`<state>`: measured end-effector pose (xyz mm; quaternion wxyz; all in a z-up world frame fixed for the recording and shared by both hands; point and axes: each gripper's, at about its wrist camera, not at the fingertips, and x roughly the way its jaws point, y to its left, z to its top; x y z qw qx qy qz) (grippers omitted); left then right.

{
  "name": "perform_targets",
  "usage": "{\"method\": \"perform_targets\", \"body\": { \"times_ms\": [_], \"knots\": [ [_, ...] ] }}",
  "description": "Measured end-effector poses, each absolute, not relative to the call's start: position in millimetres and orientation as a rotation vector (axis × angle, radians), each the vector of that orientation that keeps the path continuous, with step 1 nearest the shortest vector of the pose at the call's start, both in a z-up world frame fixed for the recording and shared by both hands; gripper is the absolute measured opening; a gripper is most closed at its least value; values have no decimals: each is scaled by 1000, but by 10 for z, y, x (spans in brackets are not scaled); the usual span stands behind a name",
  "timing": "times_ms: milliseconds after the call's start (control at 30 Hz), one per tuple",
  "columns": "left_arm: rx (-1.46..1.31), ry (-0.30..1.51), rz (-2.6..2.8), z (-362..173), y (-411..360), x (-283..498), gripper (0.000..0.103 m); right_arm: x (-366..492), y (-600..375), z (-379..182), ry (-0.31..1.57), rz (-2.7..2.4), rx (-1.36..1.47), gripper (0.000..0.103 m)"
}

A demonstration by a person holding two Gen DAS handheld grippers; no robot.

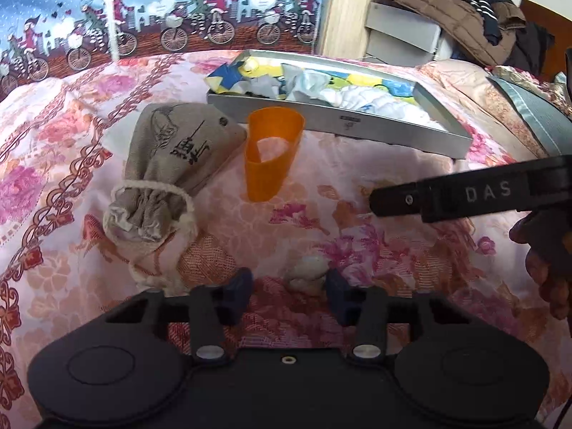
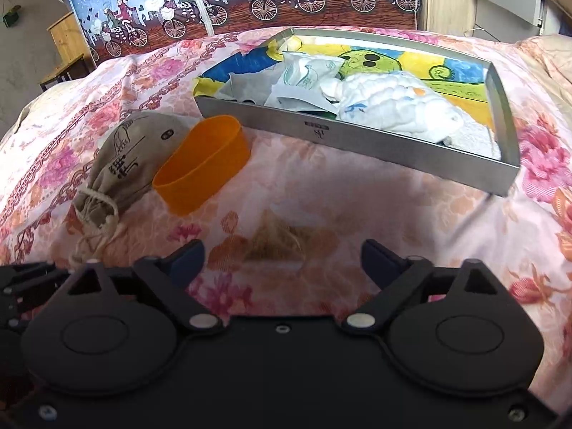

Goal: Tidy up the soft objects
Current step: 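Grasp the small white ball with the left tool while the right tool grasps the clear brown-filled packet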

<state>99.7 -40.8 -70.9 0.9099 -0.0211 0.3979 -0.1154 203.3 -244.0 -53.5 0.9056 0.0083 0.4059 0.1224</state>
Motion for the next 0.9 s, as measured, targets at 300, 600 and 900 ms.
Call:
{"method": "perform_targets", "body": {
  "times_ms": [300, 600, 900],
  "knots": [
    [-70, 806, -227, -712, -374, 1030, 32, 2299, -2334, -734, 856, 255, 22, 58],
    [-53, 798, -220, -705, -396, 1034, 27, 2284, -2251, -757, 848, 203, -41, 38],
    [-47, 782, -213, -677, -388, 1025, 26, 2234, -2178, -689, 841, 220, -99, 36]
  ]
}}
